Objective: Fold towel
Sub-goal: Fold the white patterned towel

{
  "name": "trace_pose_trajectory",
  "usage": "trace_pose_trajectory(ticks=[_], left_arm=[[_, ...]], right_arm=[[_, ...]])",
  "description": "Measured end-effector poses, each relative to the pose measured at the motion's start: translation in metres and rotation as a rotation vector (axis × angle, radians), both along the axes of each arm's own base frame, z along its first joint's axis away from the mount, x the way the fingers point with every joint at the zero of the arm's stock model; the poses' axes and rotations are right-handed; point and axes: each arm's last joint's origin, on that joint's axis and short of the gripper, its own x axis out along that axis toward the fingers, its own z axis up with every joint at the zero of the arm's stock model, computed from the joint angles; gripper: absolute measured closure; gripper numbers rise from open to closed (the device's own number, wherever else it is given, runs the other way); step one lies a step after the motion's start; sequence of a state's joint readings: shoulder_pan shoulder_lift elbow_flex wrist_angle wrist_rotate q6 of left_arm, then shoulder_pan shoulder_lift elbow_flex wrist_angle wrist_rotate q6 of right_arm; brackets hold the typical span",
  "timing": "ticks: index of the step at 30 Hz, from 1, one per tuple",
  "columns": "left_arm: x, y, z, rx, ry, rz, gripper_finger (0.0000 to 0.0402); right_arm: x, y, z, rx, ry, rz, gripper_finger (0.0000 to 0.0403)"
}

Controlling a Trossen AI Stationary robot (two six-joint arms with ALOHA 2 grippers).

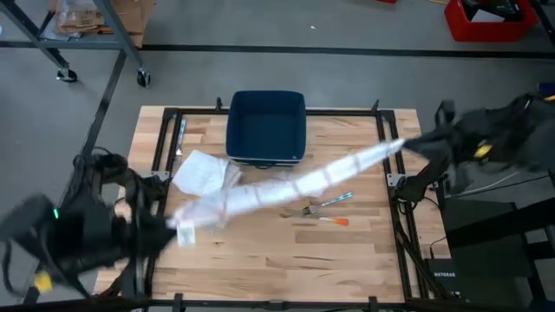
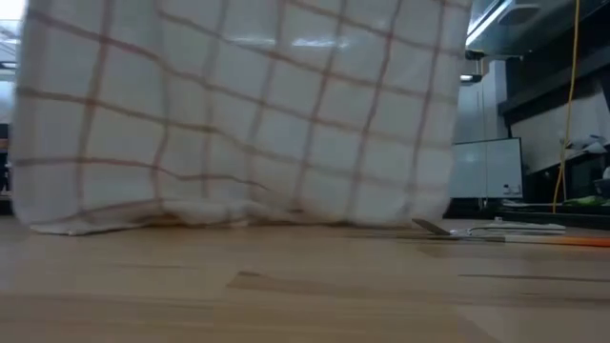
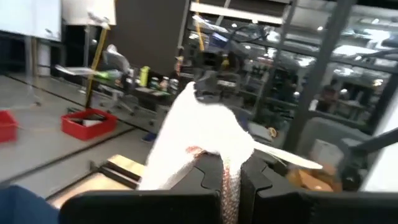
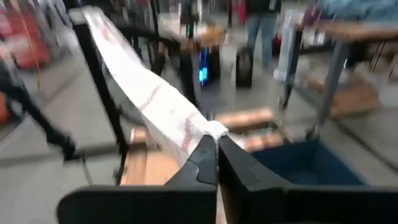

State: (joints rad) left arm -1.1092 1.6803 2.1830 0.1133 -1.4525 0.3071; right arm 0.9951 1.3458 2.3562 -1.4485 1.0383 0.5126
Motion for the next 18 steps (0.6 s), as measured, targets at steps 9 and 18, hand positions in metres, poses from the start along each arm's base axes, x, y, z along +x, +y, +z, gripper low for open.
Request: trace_pose_trajectory(ticks=[9,18], left_arm=[[0.019,-0.034,-0.02,-0.012,-0.065,-0.112,0.0401],[0.01,0.005,0.003,0.041,-0.003,0.02,0.0401]], right_arm=[[0.019,0.033,-0.021,0.02,0.168,0.072,0.0401],[0.013,0.02,-0.016,-0.068,0.108,0.007,0.0401]])
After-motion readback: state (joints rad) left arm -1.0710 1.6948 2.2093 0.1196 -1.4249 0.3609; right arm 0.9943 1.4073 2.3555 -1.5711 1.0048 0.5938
